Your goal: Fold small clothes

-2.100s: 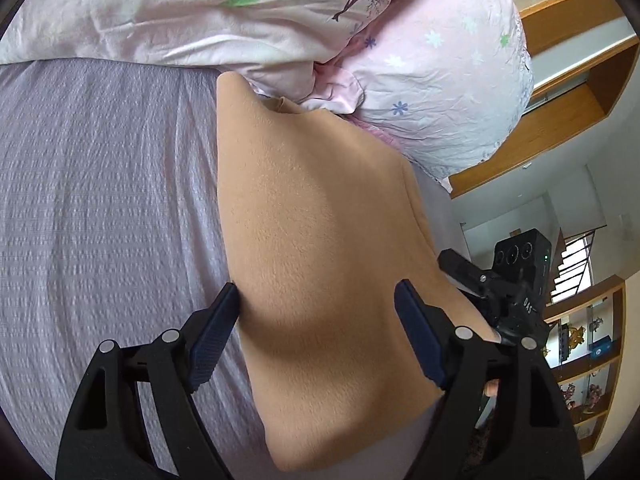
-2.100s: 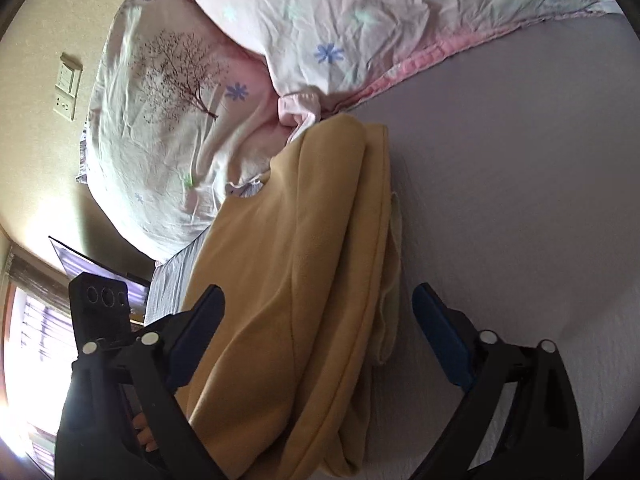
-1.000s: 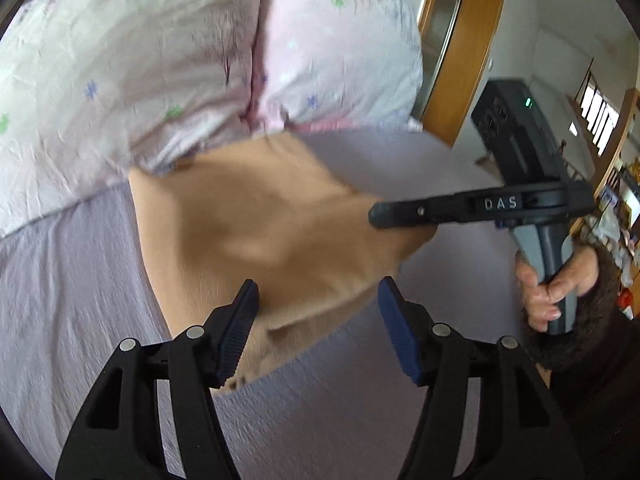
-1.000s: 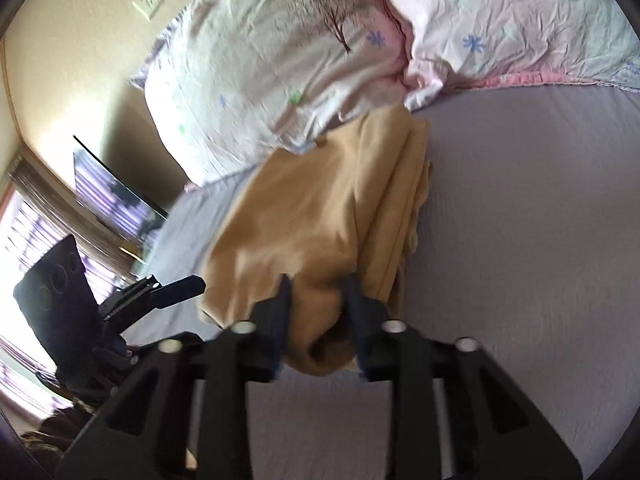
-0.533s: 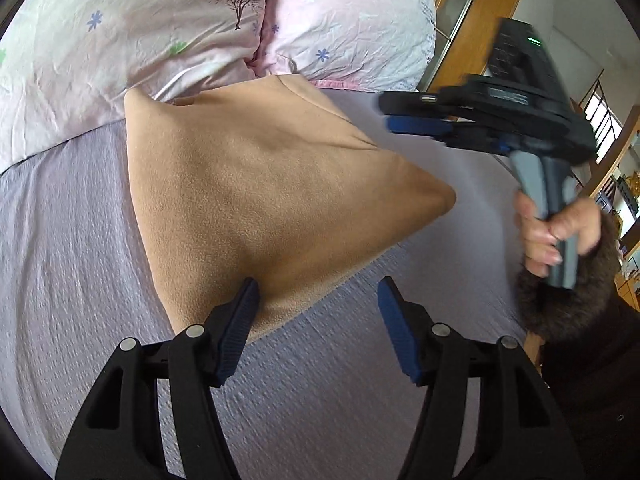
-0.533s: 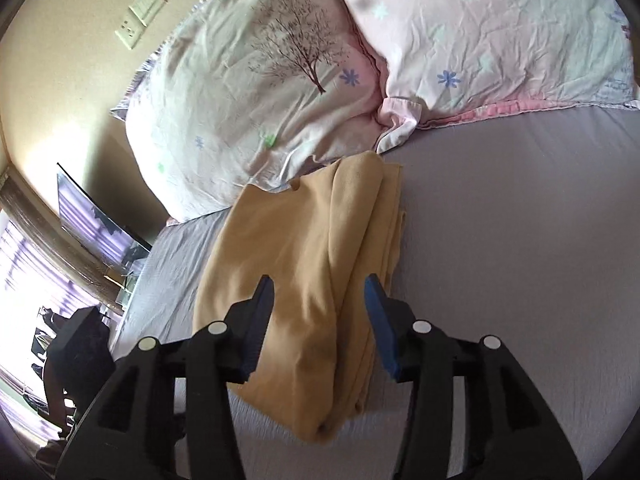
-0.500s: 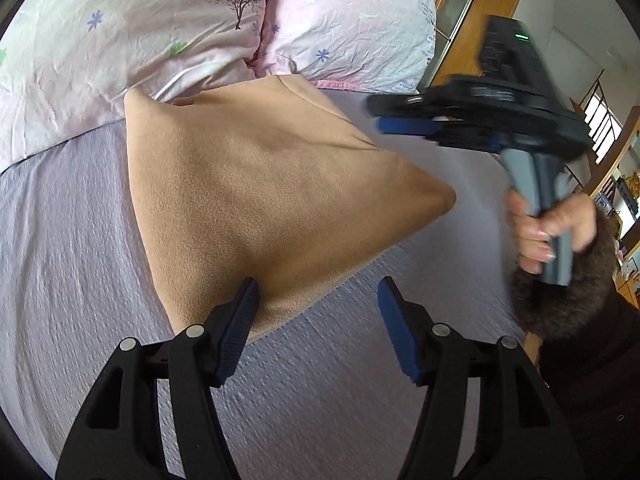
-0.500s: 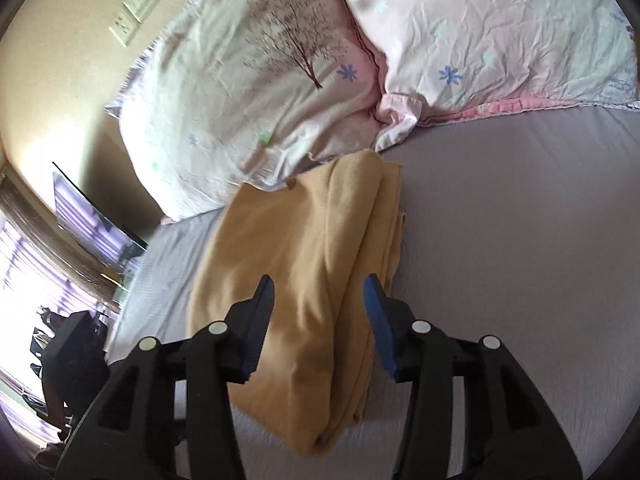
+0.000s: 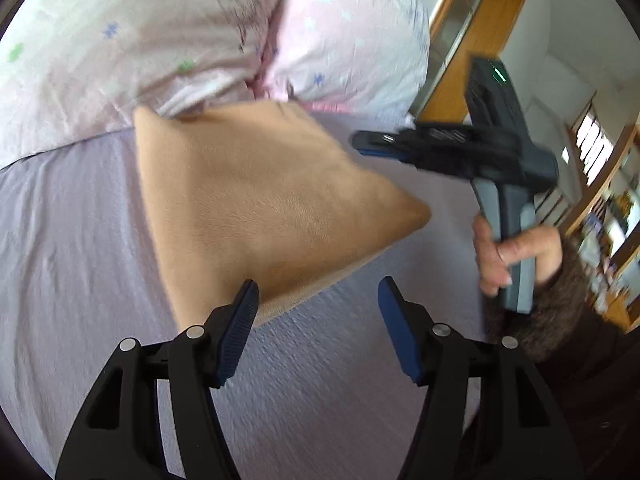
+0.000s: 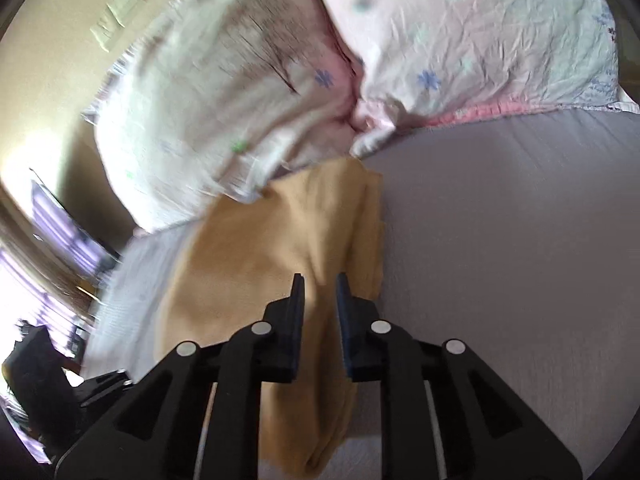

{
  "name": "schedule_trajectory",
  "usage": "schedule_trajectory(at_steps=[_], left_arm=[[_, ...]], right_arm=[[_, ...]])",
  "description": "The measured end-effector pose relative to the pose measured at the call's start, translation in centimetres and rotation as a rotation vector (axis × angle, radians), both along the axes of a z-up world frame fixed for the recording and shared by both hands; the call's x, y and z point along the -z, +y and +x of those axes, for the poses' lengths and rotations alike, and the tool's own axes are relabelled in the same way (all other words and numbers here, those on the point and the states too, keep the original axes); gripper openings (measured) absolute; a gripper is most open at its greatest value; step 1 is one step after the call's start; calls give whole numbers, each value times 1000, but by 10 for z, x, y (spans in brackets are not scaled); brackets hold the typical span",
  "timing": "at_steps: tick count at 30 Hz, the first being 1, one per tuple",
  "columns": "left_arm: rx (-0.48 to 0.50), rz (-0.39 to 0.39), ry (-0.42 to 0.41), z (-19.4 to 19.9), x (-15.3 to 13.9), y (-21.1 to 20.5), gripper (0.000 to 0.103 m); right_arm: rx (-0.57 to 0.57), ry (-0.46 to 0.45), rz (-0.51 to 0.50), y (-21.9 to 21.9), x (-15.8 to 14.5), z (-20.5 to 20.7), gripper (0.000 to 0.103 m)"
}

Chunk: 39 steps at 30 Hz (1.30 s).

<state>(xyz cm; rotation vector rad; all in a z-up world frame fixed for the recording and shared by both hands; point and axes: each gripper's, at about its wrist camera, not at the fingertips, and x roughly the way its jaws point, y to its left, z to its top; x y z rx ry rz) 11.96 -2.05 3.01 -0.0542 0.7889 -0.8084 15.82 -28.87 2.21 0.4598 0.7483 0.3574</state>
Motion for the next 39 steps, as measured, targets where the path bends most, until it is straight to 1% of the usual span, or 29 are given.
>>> schedule_trajectory(at_steps=[2,4,6,7,8,9,10,11,12,13,14,15,16,17,18,19,20,21,22,23,26,32,34,39], left_arm=[[-29,-45,-23,-8,-8,15,66],[-66,-84,-30,-12,-13,28,70],[-99,-109,-21,-14,-14,36,75],[-115,-113,-15,-14,-14,38,79],[-140,-115,-7,-16,-13,41,84],[-160,-111,-1,-19,-11,43,87],[-193,-97,4,-22,-10,45,94],[-221,-84,4,-24,-9,47,98],[-245,-75,1,-28,-9,48,98],[-262,-70,-1,-32,-8,50,99],[-280,-62,2,-35,-6,51,102],[-301,-48,5,-38,-5,50,102],[-317,-34,9,-39,-3,50,102],[-337,-1,19,-38,0,46,102],[-358,50,27,-36,3,40,102],[-374,84,31,-37,6,39,102],[-402,151,35,-34,11,32,102],[-416,200,37,-32,14,26,102],[-429,244,36,-32,17,22,102],[-441,288,30,-30,20,16,102],[-468,348,32,-23,27,10,102],[-514,392,90,-9,42,15,102],[-524,418,79,-10,43,13,102],[-522,418,78,-10,43,12,102]], right_arm=[[-88,-24,88,5,-6,-19,30],[-160,3,128,13,2,-28,51],[-146,83,85,18,22,-25,56],[-130,144,73,17,39,-20,56],[-128,157,116,12,45,-19,54],[-115,149,159,5,43,-21,54],[-109,147,162,2,37,-24,56],[-102,122,155,-1,28,-30,60],[-93,90,139,-2,19,-36,79],[-64,40,88,-2,6,-48,100],[-39,4,37,-1,-4,-58,101],[-18,-21,-11,0,-12,-67,101],[9,-33,-65,2,-15,-77,101],[40,-27,-116,4,-18,-81,101],[70,-10,-165,6,-15,-84,101],[115,28,-252,11,-13,-85,101],[142,61,-322,15,-9,-87,101],[159,93,-400,21,-2,-86,101],[160,106,-436,24,4,-86,101],[151,113,-453,27,8,-86,101],[109,138,-459,36,23,-89,101],[86,150,-505,56,34,-84,101],[82,156,-517,63,36,-80,101],[77,158,-555,75,37,-77,101]])
